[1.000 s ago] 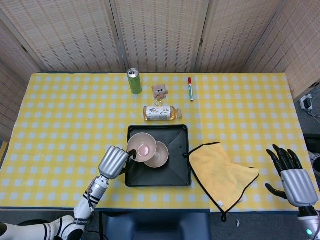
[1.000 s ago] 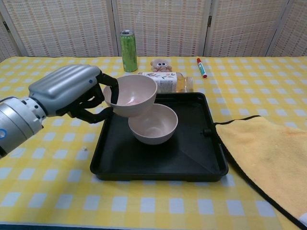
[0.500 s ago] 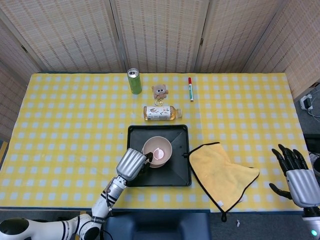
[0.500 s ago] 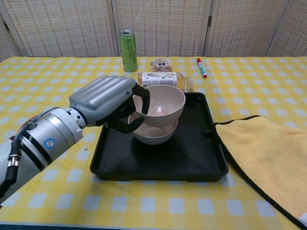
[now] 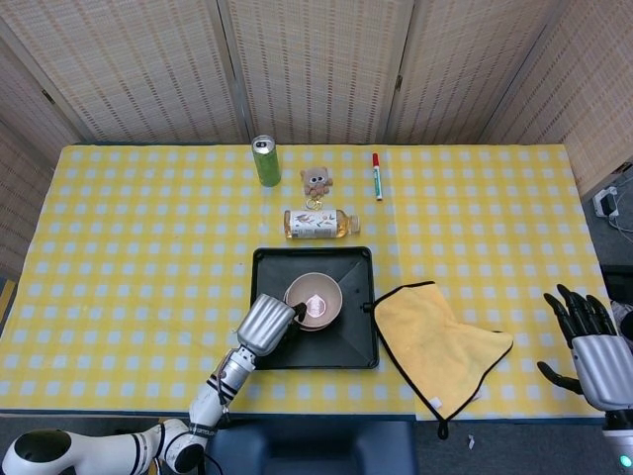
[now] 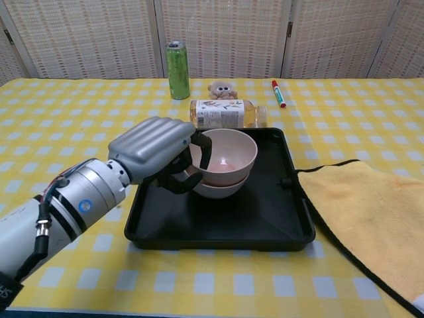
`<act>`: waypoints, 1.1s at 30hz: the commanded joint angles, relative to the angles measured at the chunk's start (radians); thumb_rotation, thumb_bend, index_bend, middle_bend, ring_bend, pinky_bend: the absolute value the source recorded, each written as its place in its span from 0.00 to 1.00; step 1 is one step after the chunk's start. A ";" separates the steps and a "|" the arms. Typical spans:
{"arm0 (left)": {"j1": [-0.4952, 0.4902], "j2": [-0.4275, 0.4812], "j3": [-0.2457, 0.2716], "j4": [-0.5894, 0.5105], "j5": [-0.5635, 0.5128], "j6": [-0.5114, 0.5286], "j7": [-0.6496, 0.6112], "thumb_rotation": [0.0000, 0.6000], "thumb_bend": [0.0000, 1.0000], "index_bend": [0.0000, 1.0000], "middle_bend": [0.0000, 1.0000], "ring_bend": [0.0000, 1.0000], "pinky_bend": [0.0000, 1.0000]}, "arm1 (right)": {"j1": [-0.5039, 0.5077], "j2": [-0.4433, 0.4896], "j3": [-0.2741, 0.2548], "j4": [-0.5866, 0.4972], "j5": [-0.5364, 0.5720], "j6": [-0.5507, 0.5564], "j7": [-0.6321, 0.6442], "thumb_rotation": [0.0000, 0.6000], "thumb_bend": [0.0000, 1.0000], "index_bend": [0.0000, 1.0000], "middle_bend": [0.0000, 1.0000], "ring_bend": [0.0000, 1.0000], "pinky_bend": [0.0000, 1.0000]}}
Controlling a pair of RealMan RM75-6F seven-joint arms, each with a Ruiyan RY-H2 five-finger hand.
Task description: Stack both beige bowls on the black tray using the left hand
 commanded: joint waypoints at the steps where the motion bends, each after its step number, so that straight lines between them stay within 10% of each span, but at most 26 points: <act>1: 0.001 0.002 0.002 0.001 0.001 0.001 -0.001 1.00 0.53 0.66 1.00 1.00 1.00 | 0.000 0.000 0.000 0.000 0.000 -0.001 -0.002 1.00 0.21 0.00 0.00 0.00 0.00; 16: 0.019 0.022 0.028 -0.007 0.008 0.005 -0.015 1.00 0.53 0.65 1.00 1.00 1.00 | 0.003 -0.007 0.003 -0.003 0.002 -0.008 -0.018 1.00 0.21 0.00 0.00 0.00 0.00; 26: 0.030 0.047 0.034 -0.059 0.002 0.002 -0.010 1.00 0.37 0.25 1.00 1.00 1.00 | 0.002 -0.011 0.000 -0.006 -0.009 -0.005 -0.027 1.00 0.21 0.00 0.00 0.00 0.00; 33: 0.059 0.096 0.043 -0.127 0.038 0.069 0.028 1.00 0.32 0.17 1.00 1.00 1.00 | 0.000 -0.012 -0.005 -0.003 -0.023 0.002 -0.027 1.00 0.21 0.00 0.00 0.00 0.00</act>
